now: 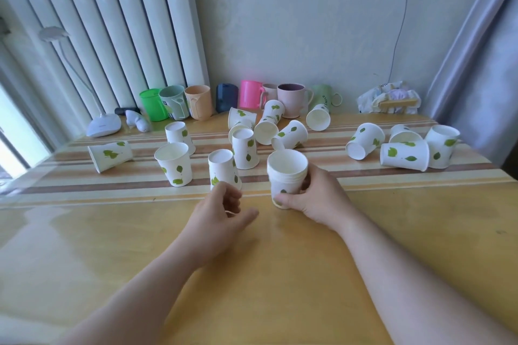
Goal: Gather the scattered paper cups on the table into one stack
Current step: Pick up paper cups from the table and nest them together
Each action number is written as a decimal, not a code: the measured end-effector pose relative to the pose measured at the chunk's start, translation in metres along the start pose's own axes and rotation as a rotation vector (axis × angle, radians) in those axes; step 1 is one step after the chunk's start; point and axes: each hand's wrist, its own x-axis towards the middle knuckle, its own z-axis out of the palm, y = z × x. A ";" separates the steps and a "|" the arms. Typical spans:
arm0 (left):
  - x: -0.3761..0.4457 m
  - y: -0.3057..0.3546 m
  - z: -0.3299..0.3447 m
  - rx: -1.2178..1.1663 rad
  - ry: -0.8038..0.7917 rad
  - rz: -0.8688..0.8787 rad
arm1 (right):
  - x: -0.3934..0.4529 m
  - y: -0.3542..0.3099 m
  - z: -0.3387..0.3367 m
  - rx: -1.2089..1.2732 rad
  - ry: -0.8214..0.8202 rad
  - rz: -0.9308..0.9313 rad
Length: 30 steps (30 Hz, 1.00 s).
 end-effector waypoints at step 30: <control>0.026 0.014 -0.031 0.026 -0.126 0.054 | 0.010 0.015 0.001 -0.019 -0.077 0.013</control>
